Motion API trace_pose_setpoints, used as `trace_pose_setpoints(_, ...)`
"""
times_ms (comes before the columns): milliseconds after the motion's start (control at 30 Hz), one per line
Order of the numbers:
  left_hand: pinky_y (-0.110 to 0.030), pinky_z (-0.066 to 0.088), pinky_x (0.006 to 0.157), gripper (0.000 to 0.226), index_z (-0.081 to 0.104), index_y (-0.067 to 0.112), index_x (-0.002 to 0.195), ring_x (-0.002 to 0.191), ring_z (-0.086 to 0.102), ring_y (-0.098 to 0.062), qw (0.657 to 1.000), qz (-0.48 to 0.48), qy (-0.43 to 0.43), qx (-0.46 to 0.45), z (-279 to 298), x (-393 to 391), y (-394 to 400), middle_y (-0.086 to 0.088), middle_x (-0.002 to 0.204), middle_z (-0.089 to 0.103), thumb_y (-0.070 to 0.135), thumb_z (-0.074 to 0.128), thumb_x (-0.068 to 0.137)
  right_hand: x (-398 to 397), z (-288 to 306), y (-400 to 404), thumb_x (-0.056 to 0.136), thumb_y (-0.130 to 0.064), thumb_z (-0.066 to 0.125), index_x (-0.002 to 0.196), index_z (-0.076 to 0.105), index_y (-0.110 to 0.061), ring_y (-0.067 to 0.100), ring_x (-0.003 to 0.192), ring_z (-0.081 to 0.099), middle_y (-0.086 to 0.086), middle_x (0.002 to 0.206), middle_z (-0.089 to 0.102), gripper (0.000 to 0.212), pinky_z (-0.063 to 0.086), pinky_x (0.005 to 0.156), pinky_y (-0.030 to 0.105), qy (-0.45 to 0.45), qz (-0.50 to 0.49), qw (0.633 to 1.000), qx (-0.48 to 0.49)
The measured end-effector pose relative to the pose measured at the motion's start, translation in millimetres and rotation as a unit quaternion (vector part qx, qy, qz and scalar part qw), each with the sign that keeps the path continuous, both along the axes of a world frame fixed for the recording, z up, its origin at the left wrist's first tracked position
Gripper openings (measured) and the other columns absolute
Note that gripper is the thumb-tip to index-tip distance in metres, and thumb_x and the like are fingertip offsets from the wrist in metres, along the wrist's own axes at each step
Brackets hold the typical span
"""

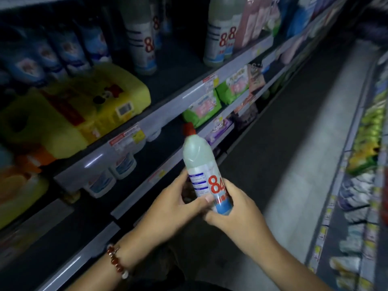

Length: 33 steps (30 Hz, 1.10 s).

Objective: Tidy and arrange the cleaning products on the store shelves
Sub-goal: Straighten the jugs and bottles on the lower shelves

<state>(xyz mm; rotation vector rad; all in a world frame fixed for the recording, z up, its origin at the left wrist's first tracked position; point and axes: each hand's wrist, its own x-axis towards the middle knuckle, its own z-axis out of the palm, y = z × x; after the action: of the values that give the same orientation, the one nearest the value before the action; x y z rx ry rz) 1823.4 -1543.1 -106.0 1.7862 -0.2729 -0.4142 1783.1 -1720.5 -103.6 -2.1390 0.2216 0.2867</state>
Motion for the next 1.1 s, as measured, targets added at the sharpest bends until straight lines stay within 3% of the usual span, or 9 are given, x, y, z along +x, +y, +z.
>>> trace_pose_setpoints(167,-0.012,0.051,0.084,0.052,0.057,0.024,0.133,0.106,0.069,0.001,0.998,-0.003,0.031,-0.056,4,60,-35,0.017,0.115,0.073,0.008,0.077,0.088,60,6,-25,0.066,-0.052,0.08,0.123,0.056,-0.047,-0.001,0.096,0.068,-0.016,0.11,0.069,0.062,0.06,0.082,0.029,-0.034,-0.013,0.999,-0.014)
trace_pose_setpoints(267,-0.014,0.053,0.085,0.055,0.054,0.017,0.135,0.107,0.07,-0.002,0.997,0.021,0.037,-0.06,9,89,-52,0.009,0.114,0.074,0.007,0.079,0.086,92,8,-35,0.068,-0.05,0.081,0.127,0.054,-0.042,0.002,0.097,0.067,-0.013,0.112,0.068,0.066,0.06,0.081,0.033,-0.053,-0.013,0.998,-0.015)
trace_pose_setpoints(400,-0.013,0.051,0.089,0.056,0.048,0.033,0.128,0.112,0.065,0.004,0.998,0.025,0.032,-0.045,22,126,-70,0.008,0.123,0.067,0.009,0.077,0.088,140,17,-49,0.067,-0.044,0.076,0.128,0.054,-0.04,0.001,0.097,0.066,-0.014,0.109,0.065,0.064,0.059,0.08,0.033,-0.08,0.017,0.997,-0.007)
trace_pose_setpoints(500,-0.016,0.053,0.092,0.075,0.038,0.033,0.139,0.117,0.063,0.002,0.992,0.102,0.001,-0.069,24,155,-87,0.012,0.131,0.061,0.011,0.083,0.082,183,22,-66,0.068,-0.03,0.076,0.125,0.055,-0.039,-0.001,0.098,0.063,-0.014,0.109,0.064,0.062,0.056,0.082,0.028,-0.089,0.066,0.994,0.013)
trace_pose_setpoints(600,-0.033,0.056,0.1,0.083,0.041,0.029,0.144,0.118,0.067,-0.009,0.974,0.2,0.017,-0.109,38,174,-103,0.002,0.132,0.066,0.018,0.088,0.077,226,32,-83,0.062,-0.045,0.073,0.131,0.051,-0.041,0.0,0.11,0.058,-0.017,0.118,0.06,0.073,0.053,0.094,0.027,-0.097,0.141,0.985,0.024)
trace_pose_setpoints(700,-0.011,0.056,0.077,0.053,0.049,0.04,0.119,0.091,0.07,0.009,0.958,0.269,0.035,-0.092,64,186,-117,0.016,0.111,0.067,0.012,0.079,0.085,262,45,-99,0.073,-0.043,0.078,0.127,0.044,-0.056,-0.004,0.116,0.053,-0.027,0.122,0.055,0.065,0.047,0.101,0.026,-0.091,0.212,0.971,0.058)
trace_pose_setpoints(800,-0.012,0.056,0.079,0.075,0.046,0.027,0.141,0.103,0.068,0.004,0.933,0.354,-0.04,-0.052,66,204,-124,0.007,0.125,0.067,0.01,0.085,0.08,290,48,-100,0.082,-0.027,0.08,0.112,0.042,-0.065,-0.011,0.107,0.057,-0.033,0.112,0.06,0.062,0.048,0.097,0.022,-0.119,0.242,0.956,0.115)
trace_pose_setpoints(933,-0.025,0.06,0.086,0.076,0.042,0.013,0.14,0.109,0.068,-0.002,0.877,0.455,-0.134,-0.076,70,224,-137,-0.002,0.127,0.066,-0.009,0.08,0.078,319,46,-93,0.084,-0.014,0.078,0.134,0.049,-0.05,-0.006,0.116,0.06,-0.032,0.12,0.064,0.068,0.051,0.101,0.026,-0.189,0.258,0.928,0.19)
trace_pose_setpoints(1100,-0.022,0.058,0.088,0.061,0.048,0.03,0.123,0.111,0.067,-0.003,0.844,0.503,-0.172,-0.068,74,235,-144,0.012,0.118,0.068,-0.008,0.076,0.083,336,49,-81,0.093,-0.042,0.063,0.151,0.042,-0.023,0.013,0.137,0.046,0.001,0.15,0.046,0.065,0.043,0.112,0.032,-0.308,0.26,0.9,0.164)
